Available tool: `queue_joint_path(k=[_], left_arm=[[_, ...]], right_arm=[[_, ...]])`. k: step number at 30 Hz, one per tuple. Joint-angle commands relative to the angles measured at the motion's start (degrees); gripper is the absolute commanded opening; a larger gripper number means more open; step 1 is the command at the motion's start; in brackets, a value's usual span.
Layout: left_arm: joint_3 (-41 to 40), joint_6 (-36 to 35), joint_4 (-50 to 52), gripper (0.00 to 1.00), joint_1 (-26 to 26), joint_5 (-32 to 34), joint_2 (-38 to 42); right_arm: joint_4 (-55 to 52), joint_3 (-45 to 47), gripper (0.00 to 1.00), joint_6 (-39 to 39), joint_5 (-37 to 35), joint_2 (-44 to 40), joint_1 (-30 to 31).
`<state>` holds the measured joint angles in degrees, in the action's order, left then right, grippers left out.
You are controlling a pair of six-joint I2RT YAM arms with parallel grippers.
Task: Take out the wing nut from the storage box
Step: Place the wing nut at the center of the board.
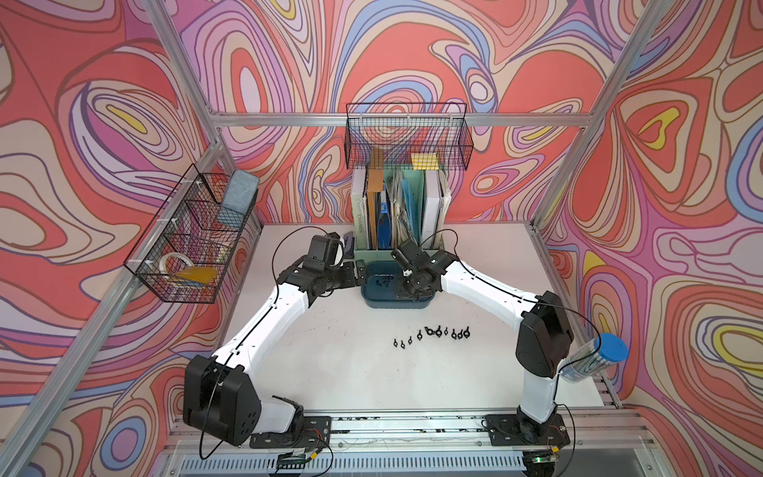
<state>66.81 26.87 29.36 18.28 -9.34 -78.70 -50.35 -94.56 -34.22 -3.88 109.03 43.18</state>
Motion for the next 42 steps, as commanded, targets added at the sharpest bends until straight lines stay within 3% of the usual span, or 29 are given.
queue_joint_path(k=[1,10,17,40,42], left_arm=[[-1.66,0.54,2.69,0.99,-0.45,3.95,2.92],[-5.66,2.27,5.88,0.99,-0.46,12.0,9.78],[-7.61,2.82,7.02,0.99,-0.47,11.77,12.22],[-8.73,2.87,7.27,0.99,-0.44,11.29,13.57],[-8.7,2.86,7.13,0.99,-0.52,11.18,13.46]], right_arm=[[-0.32,1.63,0.0,-1.81,-1.81,-1.63,3.45],[1.62,6.57,0.0,-5.65,-1.53,-1.01,11.13],[2.48,9.03,0.0,-7.76,-0.25,2.84,14.47],[2.32,10.57,0.0,-8.68,0.36,8.63,14.64],[2.27,10.5,0.04,-8.71,0.34,8.61,14.57]])
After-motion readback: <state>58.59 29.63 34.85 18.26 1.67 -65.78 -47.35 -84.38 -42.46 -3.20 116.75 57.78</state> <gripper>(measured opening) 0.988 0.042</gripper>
